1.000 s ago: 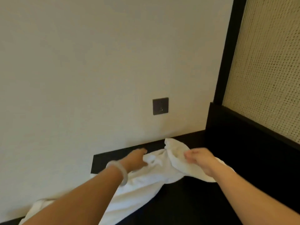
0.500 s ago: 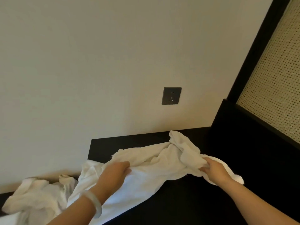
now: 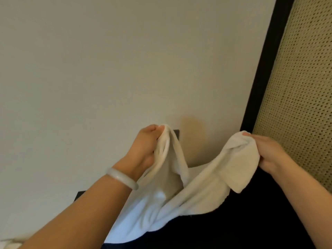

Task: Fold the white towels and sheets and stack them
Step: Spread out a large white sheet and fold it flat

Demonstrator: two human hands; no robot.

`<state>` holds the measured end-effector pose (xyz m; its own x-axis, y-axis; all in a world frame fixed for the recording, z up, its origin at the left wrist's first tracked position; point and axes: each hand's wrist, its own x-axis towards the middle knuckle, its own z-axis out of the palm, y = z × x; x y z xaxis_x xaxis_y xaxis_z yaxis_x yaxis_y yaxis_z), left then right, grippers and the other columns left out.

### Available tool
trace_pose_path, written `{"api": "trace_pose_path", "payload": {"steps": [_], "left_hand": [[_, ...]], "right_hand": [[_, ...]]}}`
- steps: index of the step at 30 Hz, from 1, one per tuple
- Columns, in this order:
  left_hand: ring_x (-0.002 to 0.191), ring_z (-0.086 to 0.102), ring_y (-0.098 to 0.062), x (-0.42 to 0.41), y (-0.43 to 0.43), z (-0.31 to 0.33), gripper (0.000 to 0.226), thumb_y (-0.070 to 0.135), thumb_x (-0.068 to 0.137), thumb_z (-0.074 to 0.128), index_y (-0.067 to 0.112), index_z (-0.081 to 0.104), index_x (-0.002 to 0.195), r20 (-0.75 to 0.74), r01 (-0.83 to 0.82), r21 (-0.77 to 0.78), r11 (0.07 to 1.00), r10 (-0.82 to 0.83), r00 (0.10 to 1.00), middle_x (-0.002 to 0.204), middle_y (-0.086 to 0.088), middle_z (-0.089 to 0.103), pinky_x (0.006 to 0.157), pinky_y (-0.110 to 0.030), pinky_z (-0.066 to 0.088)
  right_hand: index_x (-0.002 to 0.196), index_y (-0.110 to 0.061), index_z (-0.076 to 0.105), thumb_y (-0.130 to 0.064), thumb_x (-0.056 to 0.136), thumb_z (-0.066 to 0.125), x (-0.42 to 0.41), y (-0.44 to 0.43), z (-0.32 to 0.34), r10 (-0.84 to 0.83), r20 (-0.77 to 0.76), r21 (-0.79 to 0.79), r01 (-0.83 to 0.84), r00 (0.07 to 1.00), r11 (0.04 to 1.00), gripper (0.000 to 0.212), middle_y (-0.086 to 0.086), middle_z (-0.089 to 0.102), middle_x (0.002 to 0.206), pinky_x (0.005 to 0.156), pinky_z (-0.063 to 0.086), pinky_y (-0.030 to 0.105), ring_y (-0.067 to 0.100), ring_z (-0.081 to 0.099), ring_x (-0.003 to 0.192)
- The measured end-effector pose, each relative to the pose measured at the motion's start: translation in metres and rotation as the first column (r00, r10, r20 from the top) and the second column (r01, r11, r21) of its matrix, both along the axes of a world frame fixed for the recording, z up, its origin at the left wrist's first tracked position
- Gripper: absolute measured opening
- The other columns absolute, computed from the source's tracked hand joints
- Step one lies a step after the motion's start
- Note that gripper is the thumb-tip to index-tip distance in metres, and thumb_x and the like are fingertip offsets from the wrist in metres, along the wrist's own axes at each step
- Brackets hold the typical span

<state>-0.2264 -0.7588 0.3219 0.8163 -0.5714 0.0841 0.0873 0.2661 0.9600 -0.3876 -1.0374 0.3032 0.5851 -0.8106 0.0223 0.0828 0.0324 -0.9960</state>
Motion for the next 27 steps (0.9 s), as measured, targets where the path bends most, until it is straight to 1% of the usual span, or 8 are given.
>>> {"api": "trace_pose_path", "payload": {"steps": [4, 10, 14, 16, 18, 20, 23, 27], "left_hand": [[0.057, 0.059, -0.022, 0.012, -0.026, -0.004, 0.023, 0.016, 0.101, 0.052, 0.003, 0.059, 0.083, -0.16, -0.083, -0.051, 0.995, 0.074, 0.984, 0.071, -0.013, 0.06, 0.057, -0.032, 0.051], [0.076, 0.058, -0.021, 0.02, -0.005, -0.137, 0.016, 0.019, 0.096, 0.06, 0.004, 0.064, 0.099, 0.097, -0.162, 0.608, 0.778, 0.13, 0.987, 0.089, -0.011, 0.064, 0.073, -0.036, 0.05], [0.094, 0.058, -0.005, 0.006, 0.038, -0.206, 0.019, 0.03, 0.094, 0.062, 0.024, 0.058, 0.112, 0.096, -0.085, 0.79, 0.607, 0.015, 0.995, 0.106, 0.007, 0.062, 0.075, -0.02, 0.046], [0.097, 0.056, 0.0, -0.005, 0.056, -0.221, 0.021, 0.035, 0.091, 0.066, 0.033, 0.058, 0.109, 0.177, -0.135, 0.806, 0.577, -0.017, 0.984, 0.109, 0.013, 0.06, 0.08, -0.016, 0.043], [0.096, 0.052, 0.001, -0.019, 0.069, -0.227, 0.027, 0.041, 0.083, 0.074, 0.037, 0.056, 0.102, 0.361, -0.286, 0.772, 0.567, -0.023, 0.932, 0.105, 0.016, 0.055, 0.078, -0.014, 0.042], [0.088, 0.05, -0.003, -0.033, 0.074, -0.229, 0.032, 0.048, 0.074, 0.079, 0.034, 0.055, 0.09, 0.507, -0.416, 0.689, 0.593, 0.016, 0.862, 0.094, 0.013, 0.054, 0.073, -0.016, 0.041], [0.081, 0.049, -0.006, -0.054, 0.066, -0.236, 0.051, 0.067, 0.062, 0.075, 0.027, 0.05, 0.082, 0.452, -0.37, 0.737, 0.566, -0.005, 0.892, 0.088, 0.01, 0.051, 0.068, -0.02, 0.041], [0.095, 0.045, -0.011, -0.068, 0.046, -0.248, 0.042, 0.059, 0.079, 0.067, 0.027, 0.04, 0.086, 0.494, -0.425, 0.808, 0.408, -0.077, 0.866, 0.096, 0.013, 0.039, 0.076, -0.018, 0.032]], "right_hand": [[0.098, -0.016, 0.074, -0.033, 0.09, 0.07, 0.012, -0.016, 0.008, 0.104, -0.018, -0.031, -0.104, 0.994, 0.994, 0.019, 0.009, 0.077, 0.085, 0.058, 0.055, 0.031, 0.02, 0.074, 0.07], [0.114, 0.005, 0.063, -0.022, 0.097, 0.062, 0.044, 0.0, -0.112, 0.352, -0.516, 0.032, -0.393, 0.781, 0.919, 0.032, 0.014, 0.07, 0.093, 0.073, 0.055, 0.033, 0.022, 0.067, 0.082], [0.12, -0.017, 0.054, -0.022, 0.095, 0.064, 0.031, 0.02, -0.172, 0.191, -0.635, -0.121, -0.34, 0.748, 0.933, 0.027, 0.005, 0.062, 0.112, 0.084, 0.05, 0.03, 0.017, 0.06, 0.1], [0.098, -0.023, 0.055, -0.022, 0.093, 0.066, 0.014, 0.043, -0.188, -0.013, -0.613, -0.329, -0.241, 0.79, 0.913, 0.012, -0.004, 0.061, 0.101, 0.074, 0.048, 0.027, 0.012, 0.059, 0.089], [0.084, -0.031, 0.049, -0.026, 0.09, 0.068, 0.002, 0.064, -0.205, -0.061, -0.578, -0.48, -0.279, 0.814, 0.832, 0.021, -0.013, 0.057, 0.09, 0.064, 0.044, 0.019, 0.005, 0.058, 0.082], [0.093, -0.035, 0.042, -0.034, 0.089, 0.069, -0.003, 0.08, -0.222, 0.006, -0.662, -0.537, -0.479, 0.749, 0.694, 0.027, -0.019, 0.047, 0.102, 0.075, 0.043, 0.016, 0.001, 0.051, 0.096], [0.118, -0.034, 0.039, -0.047, 0.09, 0.064, -0.001, 0.085, -0.239, -0.142, -0.769, -0.597, -0.62, 0.624, 0.508, 0.04, -0.012, 0.037, 0.115, 0.094, 0.04, 0.02, 0.007, 0.039, 0.11], [0.113, -0.025, 0.055, -0.029, 0.097, 0.056, 0.004, 0.084, -0.239, -0.197, -0.755, -0.634, -0.618, 0.626, 0.465, 0.017, -0.008, 0.045, 0.106, 0.081, 0.045, 0.02, 0.009, 0.047, 0.098]]}}
